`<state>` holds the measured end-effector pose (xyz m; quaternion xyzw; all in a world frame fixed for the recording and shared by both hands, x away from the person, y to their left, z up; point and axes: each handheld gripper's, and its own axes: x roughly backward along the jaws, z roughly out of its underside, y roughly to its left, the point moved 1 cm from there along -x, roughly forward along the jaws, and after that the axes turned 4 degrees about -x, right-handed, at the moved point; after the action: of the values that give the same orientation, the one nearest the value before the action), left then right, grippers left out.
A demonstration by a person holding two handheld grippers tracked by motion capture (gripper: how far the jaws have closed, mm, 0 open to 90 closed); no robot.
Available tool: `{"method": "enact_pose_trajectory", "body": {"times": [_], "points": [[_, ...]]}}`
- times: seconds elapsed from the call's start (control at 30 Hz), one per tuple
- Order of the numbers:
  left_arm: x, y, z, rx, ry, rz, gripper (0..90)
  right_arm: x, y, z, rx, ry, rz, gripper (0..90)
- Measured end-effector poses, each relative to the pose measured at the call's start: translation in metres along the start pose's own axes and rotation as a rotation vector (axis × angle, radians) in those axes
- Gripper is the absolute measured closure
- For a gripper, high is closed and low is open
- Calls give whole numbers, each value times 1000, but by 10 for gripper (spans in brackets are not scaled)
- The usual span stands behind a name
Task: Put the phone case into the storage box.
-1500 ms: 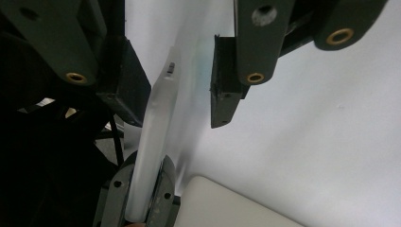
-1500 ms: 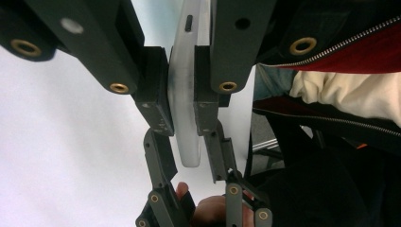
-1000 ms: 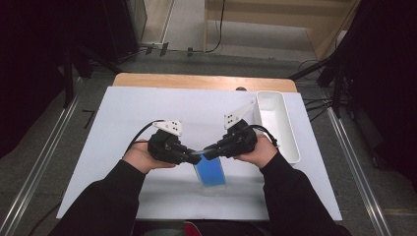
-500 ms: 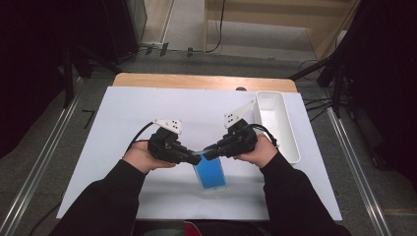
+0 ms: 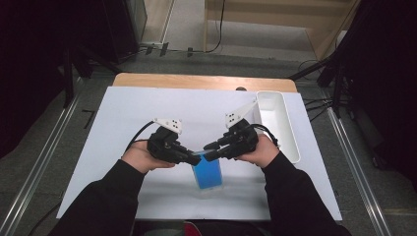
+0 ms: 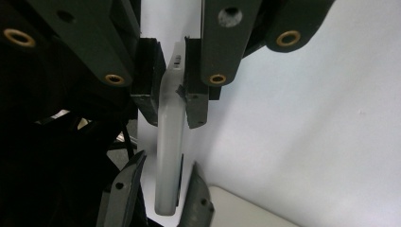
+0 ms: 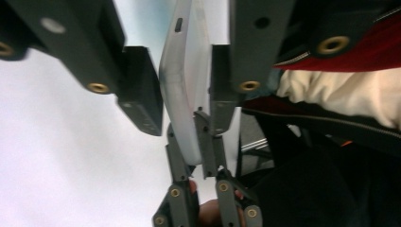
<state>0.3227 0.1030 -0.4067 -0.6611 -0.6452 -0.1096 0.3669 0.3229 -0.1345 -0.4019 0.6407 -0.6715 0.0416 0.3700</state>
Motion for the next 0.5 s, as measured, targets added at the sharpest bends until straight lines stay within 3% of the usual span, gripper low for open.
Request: {"method": "enact_pose_trajectory", "body": {"times": [0.13, 0.4, 0.5], "points": [[3, -2, -2, 16, 5, -17, 799, 2, 1, 0, -24, -1, 31, 571], [13, -4, -5, 52, 3, -47, 798, 7, 6, -1, -12, -45, 94, 436], [17, -3, -6, 68, -3, -77, 798, 10, 8, -2, -10, -58, 126, 408]]}}
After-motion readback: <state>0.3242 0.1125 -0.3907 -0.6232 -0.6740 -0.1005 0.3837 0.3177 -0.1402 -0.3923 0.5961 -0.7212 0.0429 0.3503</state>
